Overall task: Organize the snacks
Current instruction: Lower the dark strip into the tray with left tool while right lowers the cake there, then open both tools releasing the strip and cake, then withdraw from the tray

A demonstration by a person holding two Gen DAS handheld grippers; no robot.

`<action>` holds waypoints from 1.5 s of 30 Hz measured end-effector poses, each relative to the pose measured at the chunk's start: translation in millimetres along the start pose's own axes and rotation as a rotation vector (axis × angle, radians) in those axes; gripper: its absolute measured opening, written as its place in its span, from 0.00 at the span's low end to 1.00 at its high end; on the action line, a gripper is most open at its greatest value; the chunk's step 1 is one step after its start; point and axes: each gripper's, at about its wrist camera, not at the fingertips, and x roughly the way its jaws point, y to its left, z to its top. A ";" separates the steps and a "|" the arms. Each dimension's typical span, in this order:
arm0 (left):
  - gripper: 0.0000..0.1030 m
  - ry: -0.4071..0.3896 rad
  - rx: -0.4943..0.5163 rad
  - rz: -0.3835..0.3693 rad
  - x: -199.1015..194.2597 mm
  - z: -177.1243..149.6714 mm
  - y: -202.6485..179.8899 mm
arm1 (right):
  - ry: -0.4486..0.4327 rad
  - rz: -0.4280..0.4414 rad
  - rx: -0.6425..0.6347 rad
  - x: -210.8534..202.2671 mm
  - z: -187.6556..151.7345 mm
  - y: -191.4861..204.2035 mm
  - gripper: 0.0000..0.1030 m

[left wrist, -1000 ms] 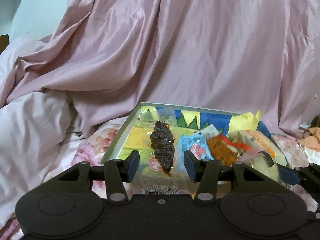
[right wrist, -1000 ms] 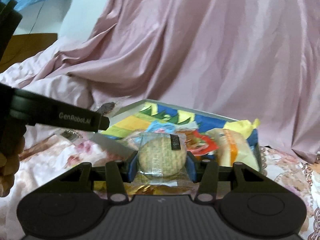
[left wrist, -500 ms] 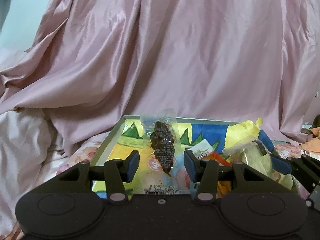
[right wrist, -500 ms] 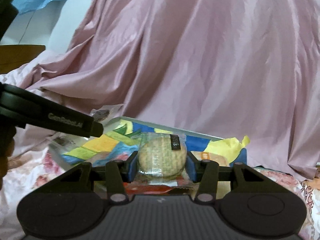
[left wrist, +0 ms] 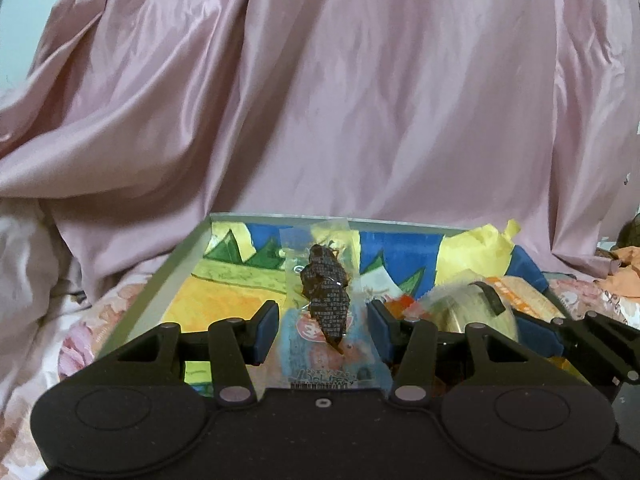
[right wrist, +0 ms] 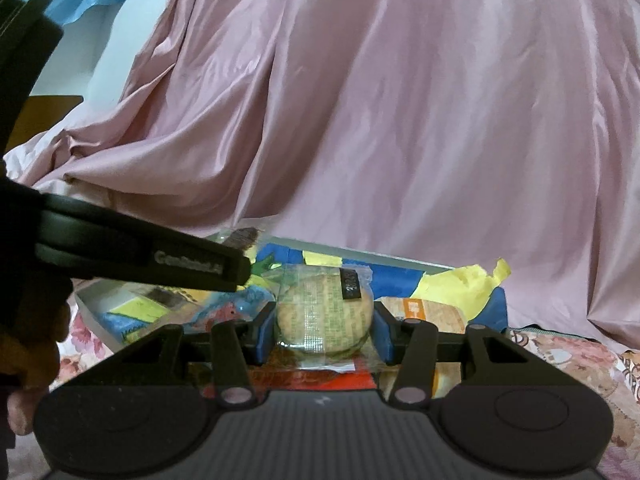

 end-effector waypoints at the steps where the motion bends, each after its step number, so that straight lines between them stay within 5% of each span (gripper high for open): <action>1: 0.49 0.004 -0.005 0.001 1.5 -0.5 0.8 | 0.001 0.001 -0.004 1.5 -1.1 0.6 0.51; 26: 0.52 0.050 -0.184 -0.014 8.9 -3.8 29.5 | -0.022 -0.016 -0.069 13.5 -3.0 8.5 0.54; 37: 0.76 0.017 -0.197 0.000 -2.1 -3.6 34.5 | -0.024 -0.019 -0.057 12.3 -2.0 6.3 0.70; 40: 0.90 0.000 -0.201 0.018 -9.0 -3.1 39.0 | -0.025 -0.012 -0.060 11.1 -1.5 7.9 0.78; 45: 0.94 -0.030 -0.217 0.049 -22.7 -2.1 49.6 | -0.041 -0.015 -0.050 5.4 2.1 7.4 0.87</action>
